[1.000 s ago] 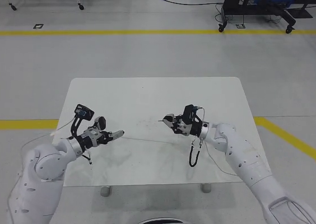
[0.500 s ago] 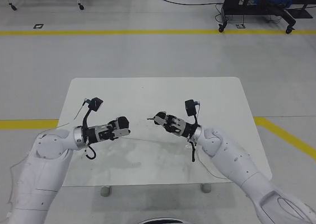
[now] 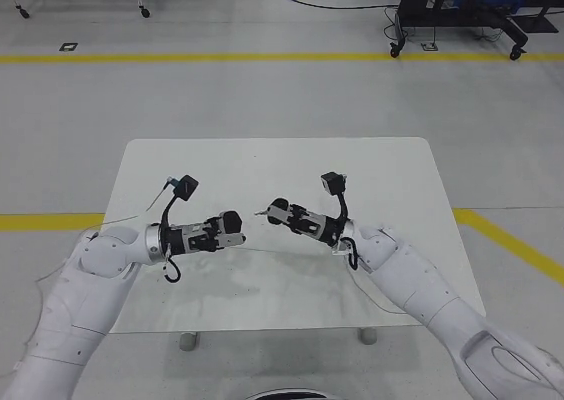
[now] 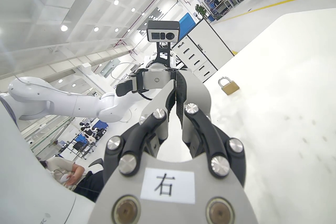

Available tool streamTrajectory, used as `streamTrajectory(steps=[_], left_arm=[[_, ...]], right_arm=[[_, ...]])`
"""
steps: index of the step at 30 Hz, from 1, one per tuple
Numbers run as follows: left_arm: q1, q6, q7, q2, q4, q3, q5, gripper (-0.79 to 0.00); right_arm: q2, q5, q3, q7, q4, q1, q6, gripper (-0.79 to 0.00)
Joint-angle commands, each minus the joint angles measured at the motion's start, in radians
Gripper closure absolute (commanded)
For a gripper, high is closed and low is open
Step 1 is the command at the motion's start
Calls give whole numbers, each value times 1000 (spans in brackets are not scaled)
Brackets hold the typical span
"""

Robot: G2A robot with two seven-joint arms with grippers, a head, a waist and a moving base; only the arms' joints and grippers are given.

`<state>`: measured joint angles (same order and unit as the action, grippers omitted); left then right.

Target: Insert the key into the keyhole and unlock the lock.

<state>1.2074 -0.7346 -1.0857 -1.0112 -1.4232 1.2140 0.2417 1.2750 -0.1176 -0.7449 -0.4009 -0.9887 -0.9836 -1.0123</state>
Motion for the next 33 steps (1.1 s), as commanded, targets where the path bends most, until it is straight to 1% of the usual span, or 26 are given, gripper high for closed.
streamTrajectory(steps=[1,6,11,15,21,31,33], left_arm=[[-10,-3,3,7,5,-17,2,-360],[-25,-16,16,21,12,-44,6,-345],[-39,-21,21,33,28,-68,18,-351],[-52,-23,23,39,44,-86,24,-354],[-69,-21,21,43,63,-105,46,-302],[-90,-16,16,45,79,-134,54,-265],[-94,-15,15,45,83,-137,55,-240]], right_arm=[[4,-30,3,-40,15,8,0,0],[19,-98,15,-105,37,14,0,0],[33,-154,17,-174,58,24,0,0],[44,-231,20,-244,78,24,0,0],[62,-288,12,-324,112,36,0,0],[93,-330,-2,-398,155,41,0,0],[97,-335,-8,-407,162,42,0,0]])
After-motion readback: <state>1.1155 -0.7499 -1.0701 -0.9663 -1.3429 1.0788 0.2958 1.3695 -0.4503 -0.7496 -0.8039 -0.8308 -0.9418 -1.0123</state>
